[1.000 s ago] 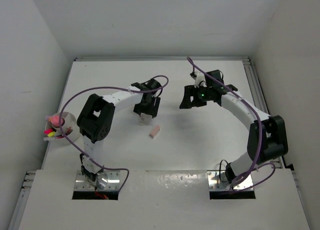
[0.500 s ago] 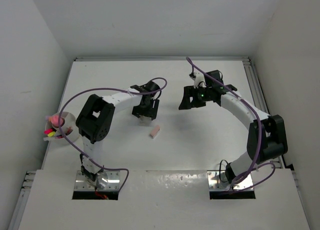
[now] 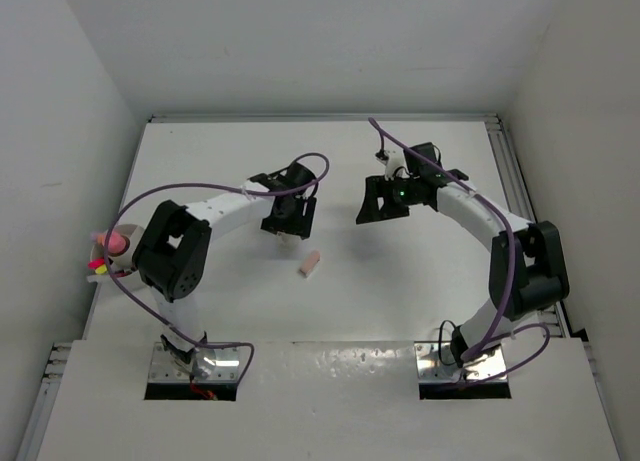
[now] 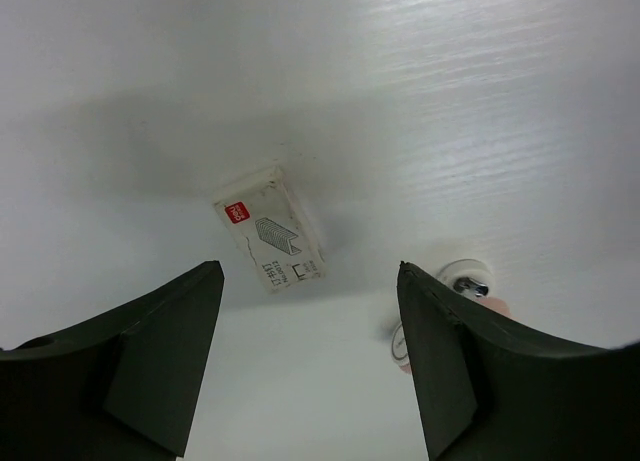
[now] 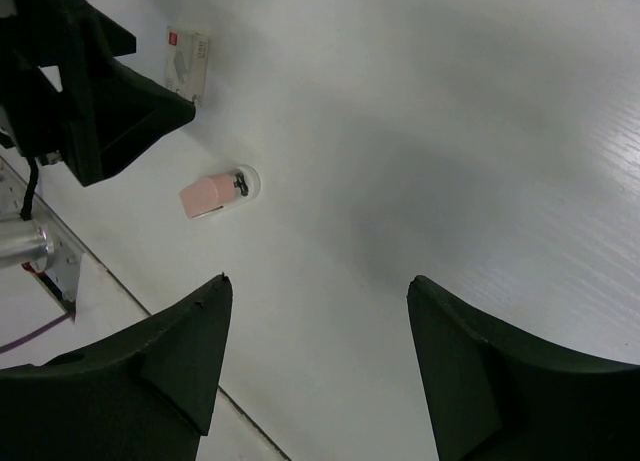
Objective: Sort the stationery into containers
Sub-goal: Pick up the stationery from the center of the board.
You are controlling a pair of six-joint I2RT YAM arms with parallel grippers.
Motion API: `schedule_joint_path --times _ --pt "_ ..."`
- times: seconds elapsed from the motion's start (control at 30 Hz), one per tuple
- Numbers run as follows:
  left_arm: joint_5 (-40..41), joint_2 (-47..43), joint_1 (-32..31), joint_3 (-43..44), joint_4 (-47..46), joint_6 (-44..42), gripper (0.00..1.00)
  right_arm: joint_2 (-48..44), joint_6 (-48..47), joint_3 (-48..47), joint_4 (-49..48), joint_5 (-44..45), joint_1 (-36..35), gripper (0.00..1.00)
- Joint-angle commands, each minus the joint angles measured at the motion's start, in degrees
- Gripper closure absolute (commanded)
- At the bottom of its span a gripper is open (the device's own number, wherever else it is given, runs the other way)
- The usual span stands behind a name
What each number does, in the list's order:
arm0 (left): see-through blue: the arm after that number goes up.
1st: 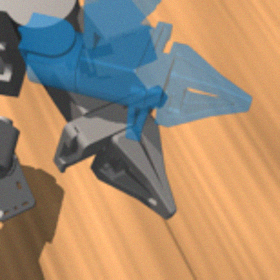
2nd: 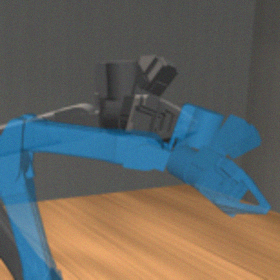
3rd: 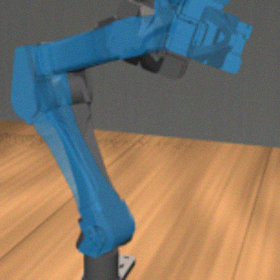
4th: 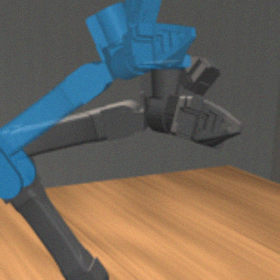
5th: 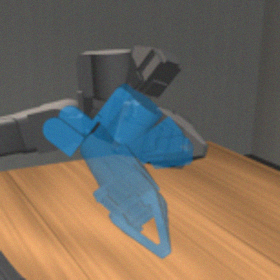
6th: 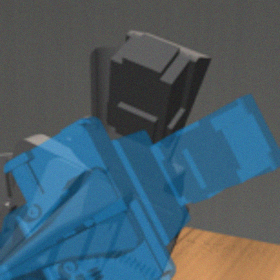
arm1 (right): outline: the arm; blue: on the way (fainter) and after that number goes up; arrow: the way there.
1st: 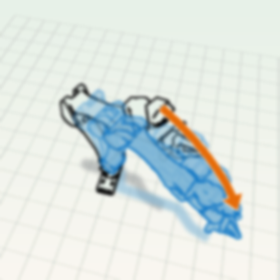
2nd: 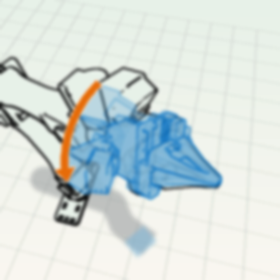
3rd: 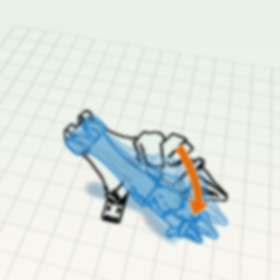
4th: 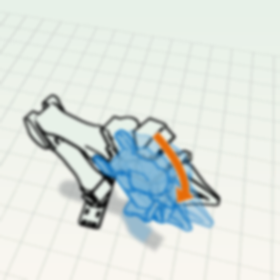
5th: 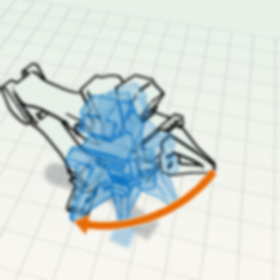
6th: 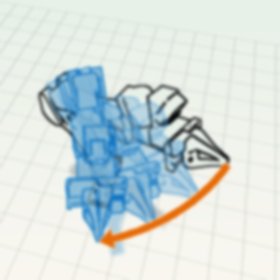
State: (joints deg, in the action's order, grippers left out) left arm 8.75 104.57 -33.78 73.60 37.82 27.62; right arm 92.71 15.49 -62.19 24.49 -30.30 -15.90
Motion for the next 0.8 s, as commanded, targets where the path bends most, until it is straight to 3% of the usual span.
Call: schedule_joint_path --times 0.0,0.57,0.77 --pt "1.3 -2.9 -0.4 -0.1 -1.7 -0.1 0.24 0.1 0.6 -2.8 -0.8 -1.4 -0.6 0.30" --pt "-1.5 2.5 1.7 0.3 -1.4 1.0 0.24 1.3 -1.0 -5.0 1.1 -1.9 -0.7 0.30" --pt "-4.1 5.0 3.2 1.0 -1.2 1.1 0.30 1.9 -1.2 -5.8 1.6 -1.8 -0.7 0.30"
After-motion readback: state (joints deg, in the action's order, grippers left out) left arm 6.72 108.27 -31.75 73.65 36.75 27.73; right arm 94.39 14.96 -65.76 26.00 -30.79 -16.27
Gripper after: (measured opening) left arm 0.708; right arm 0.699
